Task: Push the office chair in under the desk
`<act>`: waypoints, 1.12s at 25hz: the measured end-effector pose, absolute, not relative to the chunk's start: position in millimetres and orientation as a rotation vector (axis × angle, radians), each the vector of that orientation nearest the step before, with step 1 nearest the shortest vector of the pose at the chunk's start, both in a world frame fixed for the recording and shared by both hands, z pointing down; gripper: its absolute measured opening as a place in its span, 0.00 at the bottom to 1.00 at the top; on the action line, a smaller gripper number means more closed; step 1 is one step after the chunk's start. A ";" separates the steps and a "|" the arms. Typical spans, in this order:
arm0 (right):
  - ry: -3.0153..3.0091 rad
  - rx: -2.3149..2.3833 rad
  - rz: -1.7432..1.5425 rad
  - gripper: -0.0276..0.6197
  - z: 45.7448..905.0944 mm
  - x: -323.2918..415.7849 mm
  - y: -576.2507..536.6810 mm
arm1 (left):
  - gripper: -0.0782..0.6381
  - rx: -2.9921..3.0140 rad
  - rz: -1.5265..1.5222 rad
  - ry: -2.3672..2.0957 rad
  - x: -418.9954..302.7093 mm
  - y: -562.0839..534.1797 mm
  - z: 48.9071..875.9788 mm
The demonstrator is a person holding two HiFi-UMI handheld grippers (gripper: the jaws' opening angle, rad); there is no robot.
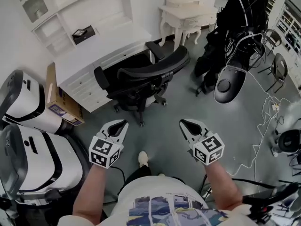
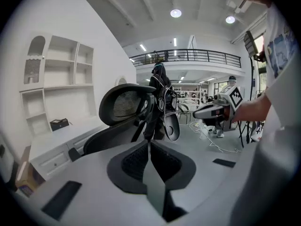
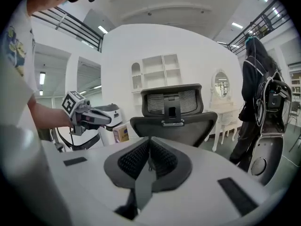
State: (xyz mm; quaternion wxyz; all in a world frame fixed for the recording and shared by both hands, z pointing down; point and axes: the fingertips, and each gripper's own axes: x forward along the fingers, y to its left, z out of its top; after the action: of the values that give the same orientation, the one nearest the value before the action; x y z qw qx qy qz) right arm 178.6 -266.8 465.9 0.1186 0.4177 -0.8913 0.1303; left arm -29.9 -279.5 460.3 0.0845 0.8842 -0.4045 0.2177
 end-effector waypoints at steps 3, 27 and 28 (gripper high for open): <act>-2.628 1.185 0.370 0.09 464.4 181.1 -244.5 | 0.13 2.629 0.626 -1.178 -13.5 -248.6 457.9; -2.650 1.002 0.357 0.08 464.0 108.7 -132.6 | 0.13 2.713 0.495 -1.000 -7.2 -109.7 421.3; -2.649 0.998 0.352 0.08 463.0 102.0 -129.6 | 0.13 2.714 0.485 -1.003 -13.0 -106.3 419.6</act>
State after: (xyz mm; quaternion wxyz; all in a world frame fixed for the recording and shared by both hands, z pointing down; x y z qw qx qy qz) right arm 102.0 -129.6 463.0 0.1442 0.3461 -0.9189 0.1223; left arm -13.0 -106.3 419.6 0.1039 0.9201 -0.3400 0.1645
